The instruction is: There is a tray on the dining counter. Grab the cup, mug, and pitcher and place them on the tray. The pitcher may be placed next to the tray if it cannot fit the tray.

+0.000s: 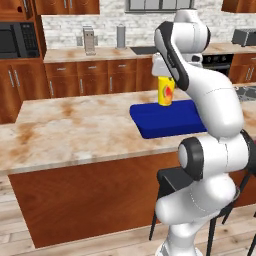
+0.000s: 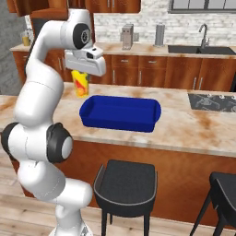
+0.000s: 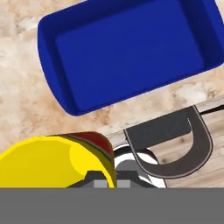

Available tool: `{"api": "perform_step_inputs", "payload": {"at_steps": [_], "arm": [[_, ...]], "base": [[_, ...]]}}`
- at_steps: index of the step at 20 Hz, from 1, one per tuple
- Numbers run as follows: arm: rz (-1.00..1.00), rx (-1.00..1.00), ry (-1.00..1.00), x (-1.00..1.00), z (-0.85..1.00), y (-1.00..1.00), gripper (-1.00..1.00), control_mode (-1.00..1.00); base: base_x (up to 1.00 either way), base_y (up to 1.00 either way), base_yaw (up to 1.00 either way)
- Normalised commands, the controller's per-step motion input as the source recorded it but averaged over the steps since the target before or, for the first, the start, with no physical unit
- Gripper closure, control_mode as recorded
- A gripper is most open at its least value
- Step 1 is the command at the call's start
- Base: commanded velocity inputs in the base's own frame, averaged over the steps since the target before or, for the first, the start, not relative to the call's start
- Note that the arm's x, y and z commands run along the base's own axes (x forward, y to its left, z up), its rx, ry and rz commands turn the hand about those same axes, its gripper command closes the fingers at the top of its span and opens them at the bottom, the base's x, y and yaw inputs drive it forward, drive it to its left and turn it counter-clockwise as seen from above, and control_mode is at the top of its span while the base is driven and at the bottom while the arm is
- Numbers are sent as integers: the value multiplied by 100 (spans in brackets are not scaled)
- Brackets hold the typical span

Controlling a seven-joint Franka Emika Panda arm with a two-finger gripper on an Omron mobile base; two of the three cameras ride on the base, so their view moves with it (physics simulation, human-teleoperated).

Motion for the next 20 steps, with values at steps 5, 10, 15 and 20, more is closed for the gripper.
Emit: {"api": "perform_step_inputs", "payload": {"at_steps": [5,10,15,20], "arm": [[-12,0,1,49,-34,0,100,-100],[-8,0,0,34,-36,0,100,-100],[-6,0,0,30,-41,0,100,-100],[-4,0,0,20,-45,0,100,-100]], "base": [[0,0,0],[0,0,0],[0,0,0],[0,0,0]]}}
